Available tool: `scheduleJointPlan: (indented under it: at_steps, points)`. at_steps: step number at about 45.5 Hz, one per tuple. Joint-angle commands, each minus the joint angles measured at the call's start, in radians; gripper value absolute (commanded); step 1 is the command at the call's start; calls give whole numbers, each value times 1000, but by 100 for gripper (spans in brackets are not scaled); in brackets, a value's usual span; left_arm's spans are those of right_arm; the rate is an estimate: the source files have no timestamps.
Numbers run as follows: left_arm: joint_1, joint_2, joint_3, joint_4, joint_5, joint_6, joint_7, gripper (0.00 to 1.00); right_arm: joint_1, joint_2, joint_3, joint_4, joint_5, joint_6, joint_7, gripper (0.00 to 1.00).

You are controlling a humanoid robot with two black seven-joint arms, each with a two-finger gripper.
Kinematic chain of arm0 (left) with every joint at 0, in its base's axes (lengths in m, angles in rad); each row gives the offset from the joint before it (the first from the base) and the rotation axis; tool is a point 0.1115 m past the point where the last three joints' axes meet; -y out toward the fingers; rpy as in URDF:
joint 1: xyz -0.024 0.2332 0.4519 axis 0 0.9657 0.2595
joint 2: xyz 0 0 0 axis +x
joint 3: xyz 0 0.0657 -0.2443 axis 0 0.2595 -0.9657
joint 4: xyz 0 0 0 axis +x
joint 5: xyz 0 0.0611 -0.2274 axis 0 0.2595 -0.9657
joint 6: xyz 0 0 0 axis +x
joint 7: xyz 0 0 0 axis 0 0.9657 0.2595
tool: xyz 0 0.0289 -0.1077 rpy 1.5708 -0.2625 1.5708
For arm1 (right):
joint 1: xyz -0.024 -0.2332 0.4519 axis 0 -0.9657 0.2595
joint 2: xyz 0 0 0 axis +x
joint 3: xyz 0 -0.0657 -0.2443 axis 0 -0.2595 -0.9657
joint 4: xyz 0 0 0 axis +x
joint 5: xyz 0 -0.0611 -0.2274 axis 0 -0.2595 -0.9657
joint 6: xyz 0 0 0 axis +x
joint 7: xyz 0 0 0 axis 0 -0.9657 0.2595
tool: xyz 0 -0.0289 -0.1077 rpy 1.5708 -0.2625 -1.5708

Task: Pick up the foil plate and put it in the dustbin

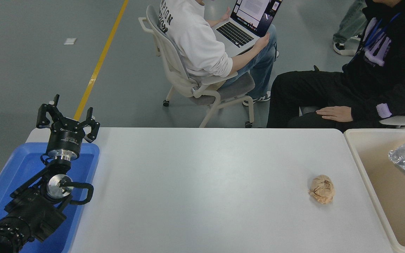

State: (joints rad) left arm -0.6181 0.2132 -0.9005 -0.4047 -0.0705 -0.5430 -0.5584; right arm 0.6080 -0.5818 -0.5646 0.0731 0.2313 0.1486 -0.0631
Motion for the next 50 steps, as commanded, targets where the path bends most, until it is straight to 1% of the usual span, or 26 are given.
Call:
scheduleJointPlan:
  at_steps: [1, 2, 5, 6, 7, 8, 10, 14, 19, 24, 26, 28, 33, 36, 38, 44, 50]
  points:
    - [0, 0, 0, 0, 0, 0, 0, 99, -21, 20, 22, -27, 3, -24, 0, 0]
    - [0, 0, 0, 0, 0, 0, 0, 99, -21, 19, 22, -27, 3, -33, 0, 4]
    - [0, 0, -1, 1, 0, 0, 0, 99, -13, 19, 23, -30, 5, -87, 2, 48]
    - [0, 0, -1, 0, 0, 0, 0, 99, -13, 19, 23, -29, 5, -115, 2, 60]
    - [0, 0, 0, 0, 1, 0, 0, 99, -14, 19, 26, -27, 5, -144, 2, 70]
    - [0, 0, 0, 1, 0, 0, 0, 99, -14, 20, 29, -18, 5, -177, 2, 78]
    - [0, 0, -1, 0, 0, 0, 0, 99, -19, 22, 32, -13, 5, -213, 2, 85]
    - [0, 0, -1, 0, 0, 0, 0, 99, -21, 25, 34, -7, 5, -238, 2, 89]
    - [0, 0, -1, 0, 0, 0, 0, 99, -16, 22, 34, 8, 5, -238, 2, 89]
    - [0, 0, -1, 1, 1, 0, 0, 99, -2, 1, 34, 97, -1, -238, 2, 89]
    - [0, 0, 0, 0, 0, 0, 0, 99, 27, -28, 31, 147, -6, -239, 2, 89]
    - [0, 0, -1, 0, 0, 0, 0, 99, 73, -81, 23, 218, -9, -238, 2, 89]
    - [0, 0, -1, 0, 0, 0, 0, 99, 211, -217, -12, 468, -30, -238, 2, 90]
    - [0, 0, -1, 0, 1, 0, 0, 99, 315, -272, -87, 572, -72, -238, 2, 91]
    - [0, 0, 0, 1, 1, 0, 0, 99, 392, -289, -159, 622, -101, -238, 2, 100]
    - [0, 0, 0, 0, 1, 0, 0, 99, 616, -303, -428, 770, -119, -227, 2, 100]
    - [0, 0, 0, 0, 1, 0, 0, 99, 823, -296, -609, 941, -121, -205, 2, 100]
